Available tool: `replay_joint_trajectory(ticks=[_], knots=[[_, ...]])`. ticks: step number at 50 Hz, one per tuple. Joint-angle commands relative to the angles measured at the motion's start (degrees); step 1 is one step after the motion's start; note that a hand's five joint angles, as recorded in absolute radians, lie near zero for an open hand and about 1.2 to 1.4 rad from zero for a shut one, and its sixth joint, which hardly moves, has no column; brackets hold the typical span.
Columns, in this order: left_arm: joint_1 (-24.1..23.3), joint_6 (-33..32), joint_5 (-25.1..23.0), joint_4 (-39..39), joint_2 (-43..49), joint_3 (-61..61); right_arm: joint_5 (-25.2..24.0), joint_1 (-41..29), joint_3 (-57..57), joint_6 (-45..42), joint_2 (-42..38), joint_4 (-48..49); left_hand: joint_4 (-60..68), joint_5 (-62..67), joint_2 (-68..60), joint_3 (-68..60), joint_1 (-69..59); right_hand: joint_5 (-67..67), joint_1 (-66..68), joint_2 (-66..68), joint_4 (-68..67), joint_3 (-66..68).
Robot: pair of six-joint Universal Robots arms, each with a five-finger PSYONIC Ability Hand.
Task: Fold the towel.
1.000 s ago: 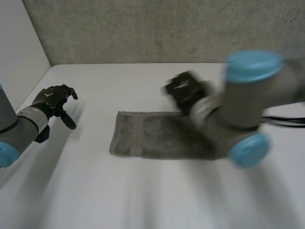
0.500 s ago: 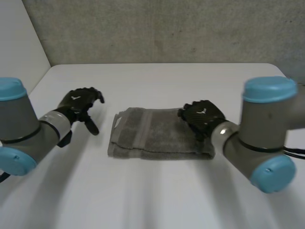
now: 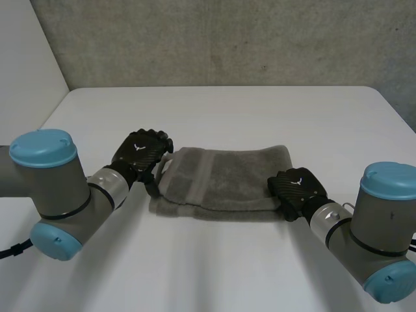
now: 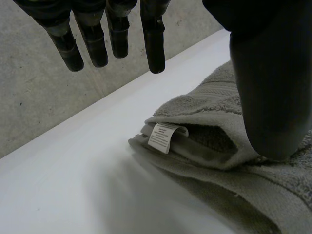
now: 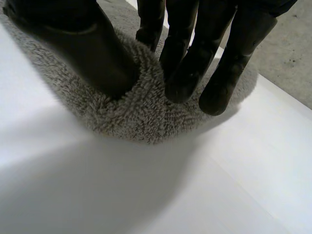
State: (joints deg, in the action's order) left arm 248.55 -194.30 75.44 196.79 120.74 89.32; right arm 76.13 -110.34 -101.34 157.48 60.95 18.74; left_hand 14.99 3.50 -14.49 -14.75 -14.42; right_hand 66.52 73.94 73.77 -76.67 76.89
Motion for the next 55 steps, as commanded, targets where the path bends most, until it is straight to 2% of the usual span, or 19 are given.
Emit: replay_joint_trajectory(ticks=[1,7,9,13,15,17,18,20,23,25,26,28,32,33,34,35,36,44,55], knots=[[0.4,0.3,0.1,-0.4,-1.5,0.3,0.2,1.1,-2.6,-1.9,2.9,-2.0,-3.3,-1.8,2.8,3.0,2.7,3.5,6.1,6.2,-3.3,3.1],[0.9,0.6,0.1,-0.5,-4.7,-0.1,-0.8,7.6,-4.1,-8.4,9.2,-7.6,-2.8,-1.3,2.3,2.5,2.2,3.5,6.1,6.2,-3.3,3.1],[1.1,1.2,0.7,-0.8,-5.2,-0.7,-1.4,10.3,-2.5,-15.8,11.2,-12.4,-2.6,-1.1,2.1,2.3,2.0,3.5,6.1,6.2,-3.3,3.1],[1.7,3.7,2.3,-1.6,-6.0,-2.5,-1.3,9.3,2.1,-22.0,10.4,-15.2,-2.6,-1.1,2.1,2.3,2.0,3.5,6.1,6.2,-3.3,3.1],[2.0,7.0,3.7,-3.2,-6.4,-5.2,-1.0,6.3,4.8,-22.2,9.3,-16.3,-3.1,-1.6,2.6,2.9,2.5,3.5,6.1,6.2,-3.3,3.1],[2.1,8.9,4.3,-4.0,-6.5,-6.6,-0.7,-2.6,10.9,-18.5,7.2,-16.6,-3.1,-1.6,2.6,2.9,2.5,3.5,6.1,6.2,-3.3,3.1],[2.1,8.9,4.3,-4.0,-6.5,-6.6,-0.7,-2.6,10.9,-18.5,7.2,-16.6,-3.1,-1.6,2.6,2.9,2.5,3.5,6.1,6.2,-3.3,3.1],[2.5,13.0,4.6,-5.4,-6.7,-9.0,0.0,-10.6,16.4,-13.6,4.3,-16.6,-3.1,-1.6,2.6,2.9,2.5,3.5,6.1,6.2,-3.3,3.1],[3.3,17.2,4.6,-5.8,-7.0,-10.1,0.4,-14.1,18.7,-11.9,2.5,-16.6,-3.1,-1.6,2.6,2.9,2.5,3.5,6.1,6.2,-3.3,3.1],[3.4,18.7,4.6,-5.8,-7.0,-10.5,0.8,-20.6,21.9,-10.9,-1.1,-16.8,-2.9,-1.4,2.4,2.7,2.4,3.5,6.1,6.2,-3.3,3.1],[3.4,18.7,4.6,-5.8,-7.0,-10.5,0.8,-20.6,21.9,-10.9,-1.1,-16.8,-2.9,-1.4,2.4,2.7,2.4,3.5,6.1,6.2,-3.3,3.1],[3.4,20.5,4.5,-5.8,-7.0,-10.7,0.8,-25.9,23.0,-10.8,-4.8,-16.8,-2.9,-1.4,2.4,2.7,2.4,3.5,6.1,6.2,-3.3,3.1],[3.3,21.2,4.5,-5.8,-7.0,-10.7,1.0,-28.3,23.4,-10.8,-7.8,-17.0,-3.1,-1.6,2.6,2.9,2.5,3.5,6.1,6.2,-3.3,3.1],[3.2,21.2,4.6,-5.8,-6.9,-10.7,1.6,-28.4,23.4,-10.7,-8.2,-17.1,-3.3,-1.8,2.8,3.0,2.7,-14.3,-11.7,-11.5,14.4,-14.7],[3.0,21.1,4.6,-5.8,-6.7,-10.7,1.6,-28.4,23.4,-10.7,-8.2,-17.1,-3.1,-1.6,2.6,2.9,2.5,-14.5,-11.9,-11.7,14.6,-14.8],[3.0,21.1,4.6,-5.8,-6.7,-10.7,2.3,-28.3,23.4,-10.3,-8.1,-17.1,-3.1,-1.6,2.6,2.9,2.5,-43.8,-41.2,-41.0,43.9,-44.1],[2.8,21.0,4.5,-5.7,-6.6,-10.7,3.3,-28.2,23.2,-9.9,-7.7,-17.1,-3.1,-1.6,2.6,2.9,2.5,-60.2,-57.6,-57.5,60.4,-60.6],[1.9,21.4,4.5,-5.7,-6.0,-11.5,7.1,-24.0,19.8,-7.9,-1.5,-16.9,-3.1,-1.6,2.6,2.9,2.5,-66.5,-63.9,-63.8,66.7,-66.9],[-4.4,24.1,4.7,-6.0,-3.9,-10.1,1.4,-11.0,15.5,-0.9,5.1,-16.6,-3.1,-1.6,2.6,2.9,2.5,-66.5,-63.9,-63.8,66.7,-66.9]])
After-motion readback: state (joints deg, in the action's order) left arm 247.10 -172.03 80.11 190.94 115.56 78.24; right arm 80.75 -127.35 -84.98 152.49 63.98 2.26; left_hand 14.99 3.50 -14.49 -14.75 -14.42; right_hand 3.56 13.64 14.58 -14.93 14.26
